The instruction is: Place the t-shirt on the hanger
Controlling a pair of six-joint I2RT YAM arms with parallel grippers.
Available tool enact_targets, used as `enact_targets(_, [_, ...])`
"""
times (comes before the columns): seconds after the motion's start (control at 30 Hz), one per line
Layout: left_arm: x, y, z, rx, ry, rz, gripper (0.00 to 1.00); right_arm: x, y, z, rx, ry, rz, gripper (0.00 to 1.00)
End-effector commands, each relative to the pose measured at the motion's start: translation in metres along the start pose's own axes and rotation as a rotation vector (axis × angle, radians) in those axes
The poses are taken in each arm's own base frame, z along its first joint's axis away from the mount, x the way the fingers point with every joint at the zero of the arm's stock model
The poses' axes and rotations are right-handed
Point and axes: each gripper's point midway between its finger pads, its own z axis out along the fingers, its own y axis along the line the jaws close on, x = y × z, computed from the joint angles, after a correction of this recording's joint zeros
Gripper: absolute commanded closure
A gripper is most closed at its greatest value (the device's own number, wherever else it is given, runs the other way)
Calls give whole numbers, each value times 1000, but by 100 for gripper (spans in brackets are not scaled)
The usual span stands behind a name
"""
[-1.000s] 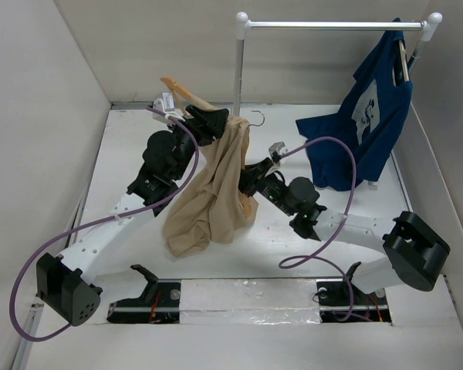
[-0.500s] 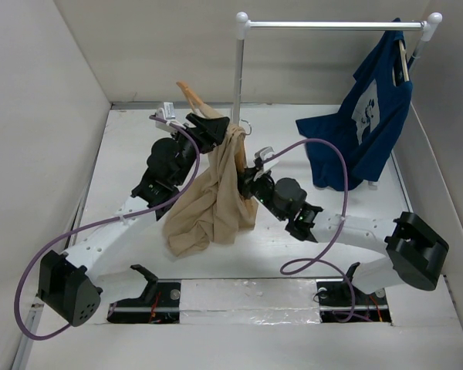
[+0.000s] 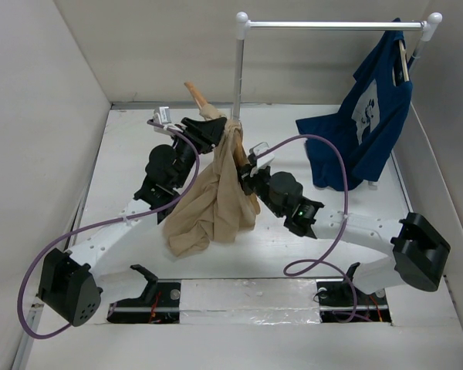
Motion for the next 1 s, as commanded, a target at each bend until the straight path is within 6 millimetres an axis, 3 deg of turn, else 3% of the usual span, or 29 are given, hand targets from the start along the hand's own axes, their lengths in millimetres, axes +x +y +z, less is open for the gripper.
enact_targets(0.0, [39, -9, -9, 73, 166, -23, 54, -105, 56, -9, -250, -288, 15, 100])
enact_targets(0.07, [41, -9, -10, 73, 179, -27, 42, -102, 58, -13, -268, -290, 30, 100])
enact_targets(0.23, [49, 1, -10, 29, 208, -27, 35, -104, 53, -15, -263, -305, 43, 100])
enact_targets(0.37, [42, 0, -12, 21, 171, -67, 28, -114, 57, -23, -296, -329, 52, 100])
enact_targets(0.53, [25, -12, -16, 82, 88, -108, 27, -110, 40, -32, -327, -331, 124, 100])
enact_targets(0.6, [25, -9, -11, 45, 98, -100, 27, -111, 28, -34, -335, -355, 148, 100])
enact_targets(0.77, [17, 1, -14, 22, 24, -174, 27, -101, 23, -47, -345, -354, 176, 100])
enact_targets(0.97, [35, 9, 5, -16, 121, -168, 26, -101, 31, -40, -372, -291, 40, 100])
